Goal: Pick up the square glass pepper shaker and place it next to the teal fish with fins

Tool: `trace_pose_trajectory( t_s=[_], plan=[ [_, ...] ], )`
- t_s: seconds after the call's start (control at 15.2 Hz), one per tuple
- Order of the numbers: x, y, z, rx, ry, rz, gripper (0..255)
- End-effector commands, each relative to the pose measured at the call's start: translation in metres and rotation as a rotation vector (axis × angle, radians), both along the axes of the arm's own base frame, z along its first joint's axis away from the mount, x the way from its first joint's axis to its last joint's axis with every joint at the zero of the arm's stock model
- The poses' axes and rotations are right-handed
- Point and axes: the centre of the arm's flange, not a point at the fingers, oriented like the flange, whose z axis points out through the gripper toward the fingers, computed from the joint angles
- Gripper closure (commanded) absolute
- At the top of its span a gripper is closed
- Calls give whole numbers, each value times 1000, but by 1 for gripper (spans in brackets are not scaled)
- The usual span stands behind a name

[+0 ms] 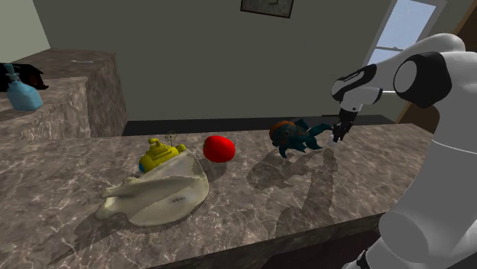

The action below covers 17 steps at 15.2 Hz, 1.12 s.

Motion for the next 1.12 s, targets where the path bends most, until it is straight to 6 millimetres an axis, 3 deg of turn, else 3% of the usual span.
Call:
trace_pose_trajectory(
  t_s=[0.0,0.07,0.13,0.46,0.73,1.06],
  plan=[
    [0,0,-1,1,0,1,255],
    [0,0,-1,1,0,1,255],
    [0,0,0,1,0,1,0],
    [0,0,-1,1,0,1,0],
    [4,-2,49,1,0,1,0],
    [4,-2,49,1,0,1,0]
  ],
)
